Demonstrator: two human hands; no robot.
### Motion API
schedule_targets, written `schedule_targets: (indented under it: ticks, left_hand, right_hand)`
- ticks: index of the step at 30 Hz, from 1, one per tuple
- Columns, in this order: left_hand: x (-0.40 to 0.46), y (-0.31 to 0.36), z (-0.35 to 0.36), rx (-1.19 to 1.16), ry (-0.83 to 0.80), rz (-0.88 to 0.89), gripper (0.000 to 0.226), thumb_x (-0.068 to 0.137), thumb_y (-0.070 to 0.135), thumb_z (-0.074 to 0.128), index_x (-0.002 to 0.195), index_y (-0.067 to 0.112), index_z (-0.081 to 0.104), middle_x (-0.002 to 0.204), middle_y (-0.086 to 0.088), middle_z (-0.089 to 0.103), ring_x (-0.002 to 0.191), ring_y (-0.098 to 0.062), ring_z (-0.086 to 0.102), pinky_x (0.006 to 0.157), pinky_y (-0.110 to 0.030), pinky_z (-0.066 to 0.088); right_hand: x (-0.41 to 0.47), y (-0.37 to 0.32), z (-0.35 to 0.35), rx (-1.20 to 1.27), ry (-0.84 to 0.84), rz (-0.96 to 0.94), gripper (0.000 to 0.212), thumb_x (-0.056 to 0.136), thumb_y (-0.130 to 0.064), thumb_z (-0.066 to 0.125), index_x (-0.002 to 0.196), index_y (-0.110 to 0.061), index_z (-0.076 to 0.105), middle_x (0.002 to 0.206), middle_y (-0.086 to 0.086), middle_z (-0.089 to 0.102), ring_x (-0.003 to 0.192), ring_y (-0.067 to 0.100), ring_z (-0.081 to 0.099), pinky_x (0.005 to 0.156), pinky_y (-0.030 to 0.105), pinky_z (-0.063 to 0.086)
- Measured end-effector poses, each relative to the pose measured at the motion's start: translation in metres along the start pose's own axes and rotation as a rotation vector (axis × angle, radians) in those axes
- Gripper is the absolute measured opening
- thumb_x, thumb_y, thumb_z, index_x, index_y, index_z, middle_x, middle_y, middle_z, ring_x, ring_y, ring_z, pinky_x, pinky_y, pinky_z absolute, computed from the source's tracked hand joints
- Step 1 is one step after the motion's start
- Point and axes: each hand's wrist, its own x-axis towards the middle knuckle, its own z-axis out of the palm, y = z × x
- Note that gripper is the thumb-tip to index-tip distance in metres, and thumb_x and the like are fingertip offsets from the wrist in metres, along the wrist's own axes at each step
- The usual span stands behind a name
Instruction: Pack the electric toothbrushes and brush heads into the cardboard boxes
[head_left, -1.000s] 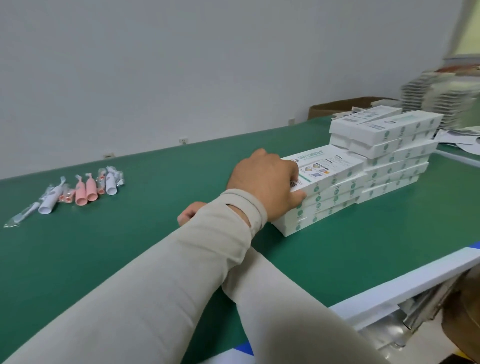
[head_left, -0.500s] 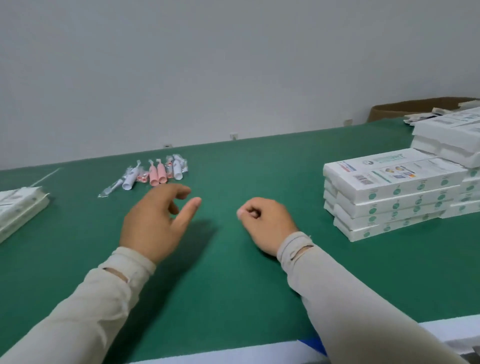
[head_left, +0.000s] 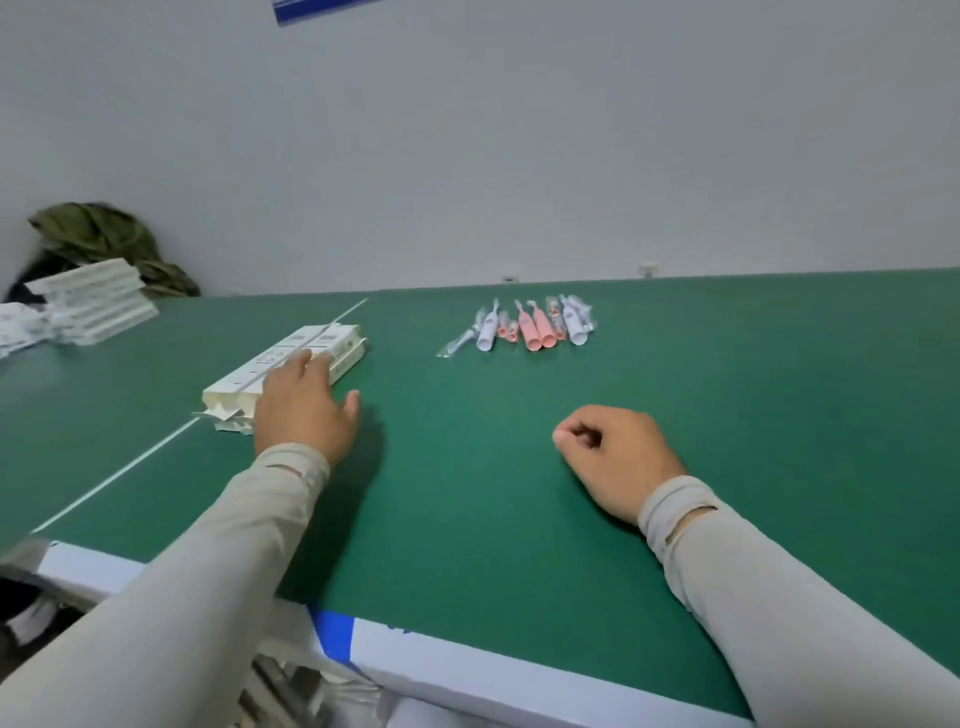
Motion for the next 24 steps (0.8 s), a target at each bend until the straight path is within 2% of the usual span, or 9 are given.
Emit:
schedule_targets:
  ticks: [3,7,9,12,15,17,20,22,24]
  left_hand:
    - [0.029,-0.039,-0.005,0.207,-0.131,-0.159,0.066,0.094,0.041,0.058,0.147,0.009,0.037,0.158,-0.014,0.032,0.142,-0.034,0.032,0.114,-0.046,0.033]
    - [0.039,-0.068,0.003,0.419,-0.219,-0.211,0.036,0.095,0.034,0.051,0.127,0.020,0.060,0.131,-0.007,0.059,0.122,-0.029,0.052,0.098,-0.038,0.046]
    - [0.037,-0.071,0.006,0.494,-0.182,-0.172,0.027,0.093,0.032,0.054,0.117,0.022,0.064,0.115,-0.004,0.064,0.109,-0.028,0.056,0.087,-0.035,0.047]
    - [0.035,-0.069,0.005,0.499,-0.090,-0.127,0.025,0.093,0.035,0.054,0.110,0.021,0.066,0.110,-0.006,0.067,0.104,-0.030,0.057,0.083,-0.035,0.044]
    - [0.034,-0.060,0.001,0.268,0.062,-0.121,0.028,0.092,0.036,0.058,0.105,0.014,0.070,0.106,-0.015,0.069,0.101,-0.040,0.058,0.078,-0.040,0.044]
    - [0.029,-0.040,-0.005,-0.062,0.190,-0.131,0.029,0.092,0.036,0.060,0.105,0.013,0.069,0.101,-0.016,0.069,0.097,-0.043,0.060,0.078,-0.044,0.049]
    - [0.008,0.023,-0.017,-0.523,0.300,-0.036,0.028,0.090,0.046,0.057,0.108,0.025,0.061,0.092,0.002,0.063,0.082,-0.025,0.056,0.075,-0.033,0.043]
    - [-0.014,0.077,-0.023,-0.628,0.307,0.142,0.026,0.089,0.045,0.057,0.111,0.031,0.058,0.089,0.012,0.058,0.073,-0.009,0.051,0.068,-0.026,0.040]
    - [-0.038,0.128,-0.021,-0.700,0.253,0.315,0.025,0.089,0.039,0.060,0.111,0.029,0.063,0.095,0.010,0.064,0.077,-0.009,0.057,0.070,-0.026,0.047]
  right_hand:
    - [-0.003,0.009,-0.002,0.004,-0.015,-0.011,0.016,0.088,-0.035,0.064,0.072,-0.033,0.066,0.070,-0.019,0.067,0.067,0.005,0.063,0.069,0.028,0.054]
    - [-0.003,0.011,-0.003,0.049,0.041,0.003,0.020,0.087,-0.030,0.066,0.068,-0.030,0.065,0.068,-0.016,0.066,0.064,0.005,0.059,0.062,0.016,0.046]
    - [-0.001,0.012,-0.002,0.067,0.042,0.003,0.019,0.088,-0.030,0.066,0.068,-0.029,0.065,0.068,-0.015,0.066,0.062,0.004,0.057,0.061,0.016,0.045]
    - [0.001,0.014,-0.001,0.116,0.055,0.004,0.019,0.087,-0.029,0.067,0.069,-0.028,0.066,0.065,-0.016,0.064,0.057,0.001,0.053,0.062,0.020,0.047]
    - [0.001,0.016,0.000,0.143,0.074,0.003,0.017,0.087,-0.029,0.067,0.070,-0.029,0.066,0.062,-0.020,0.062,0.055,0.000,0.052,0.060,0.019,0.045]
    - [0.002,0.015,0.000,0.158,0.103,0.011,0.015,0.087,-0.030,0.066,0.073,-0.029,0.066,0.062,-0.019,0.062,0.054,0.000,0.052,0.058,0.017,0.044]
    - [0.004,0.010,0.001,0.256,0.164,0.037,0.016,0.088,-0.025,0.067,0.072,-0.026,0.067,0.061,-0.018,0.062,0.054,-0.001,0.052,0.057,0.012,0.044]
    - [0.005,0.001,-0.001,0.441,0.174,0.088,0.015,0.092,-0.024,0.066,0.077,-0.024,0.067,0.065,-0.015,0.065,0.057,0.001,0.057,0.058,0.016,0.046]
    - [0.007,-0.011,-0.010,0.737,0.126,0.201,0.013,0.098,-0.032,0.060,0.089,-0.024,0.066,0.082,-0.007,0.072,0.067,0.009,0.067,0.059,0.024,0.053]
